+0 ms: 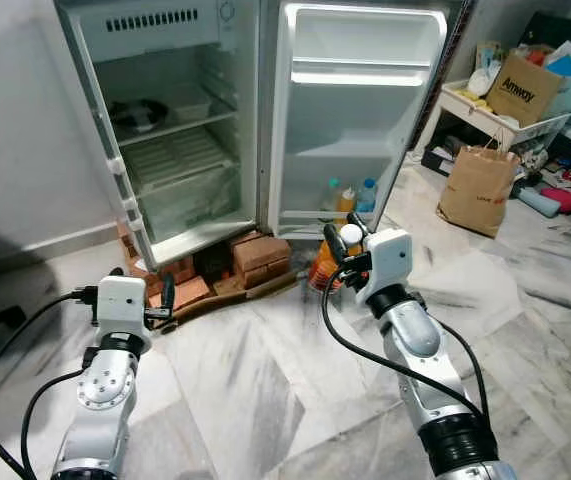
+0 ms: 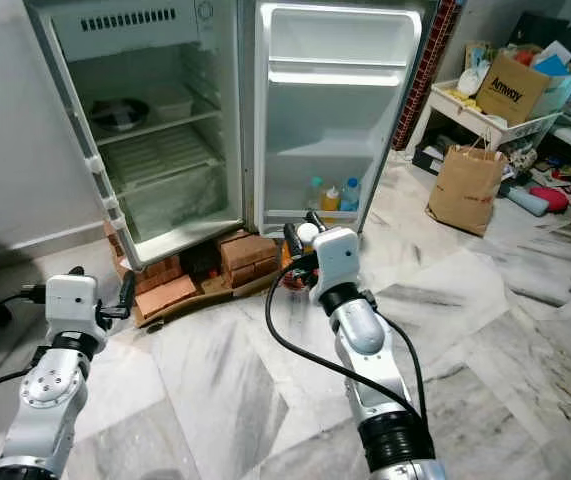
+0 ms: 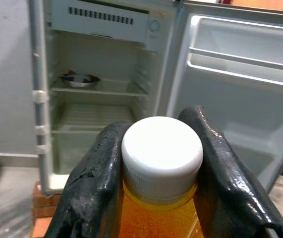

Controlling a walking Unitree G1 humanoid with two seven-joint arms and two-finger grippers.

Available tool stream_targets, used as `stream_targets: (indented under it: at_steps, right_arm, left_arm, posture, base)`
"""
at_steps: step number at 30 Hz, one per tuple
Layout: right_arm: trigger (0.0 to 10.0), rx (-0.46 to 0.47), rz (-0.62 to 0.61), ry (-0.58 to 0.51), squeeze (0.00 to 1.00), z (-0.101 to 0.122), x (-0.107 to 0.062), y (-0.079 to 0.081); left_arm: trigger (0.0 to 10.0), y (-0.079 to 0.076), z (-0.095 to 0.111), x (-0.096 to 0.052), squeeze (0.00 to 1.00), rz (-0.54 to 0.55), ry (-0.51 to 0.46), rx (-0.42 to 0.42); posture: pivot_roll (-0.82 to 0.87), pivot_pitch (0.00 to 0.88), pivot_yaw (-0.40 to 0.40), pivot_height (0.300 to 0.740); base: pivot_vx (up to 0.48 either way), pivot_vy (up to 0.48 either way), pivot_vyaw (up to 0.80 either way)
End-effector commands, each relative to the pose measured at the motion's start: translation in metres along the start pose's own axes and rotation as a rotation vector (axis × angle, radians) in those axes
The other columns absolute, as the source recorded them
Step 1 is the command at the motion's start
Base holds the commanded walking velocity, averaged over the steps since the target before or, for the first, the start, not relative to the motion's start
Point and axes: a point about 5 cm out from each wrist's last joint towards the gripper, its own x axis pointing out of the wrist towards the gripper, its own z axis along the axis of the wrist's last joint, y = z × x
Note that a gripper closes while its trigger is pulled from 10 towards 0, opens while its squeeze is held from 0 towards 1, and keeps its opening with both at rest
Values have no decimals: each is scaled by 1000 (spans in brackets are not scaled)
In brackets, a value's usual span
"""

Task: Restocking fridge

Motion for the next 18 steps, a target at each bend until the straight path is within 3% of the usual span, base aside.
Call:
stream_targets:
  at_steps: [1, 13, 18]
  right_arm:
    - [10000, -26, -37, -46, 0, 10, 2, -11]
    - [10000, -12, -36, -60, 0, 12, 2, -10]
    - [10000, -30, -1, -66, 0, 13, 3, -7]
  left_arm:
    - [10000, -7, 6, 2, 0, -26, -25, -1]
    - [10000, -14, 6, 2, 0, -36, -17, 6]
    - [10000, -14, 6, 2, 0, -31, -10, -6]
  posture:
    - [101, 37, -64, 740]
    - [100, 40, -63, 740]
    - [100, 41, -64, 740]
  base:
    - [480, 0, 0]
    - [451, 0, 0]
    - [405, -251, 144]
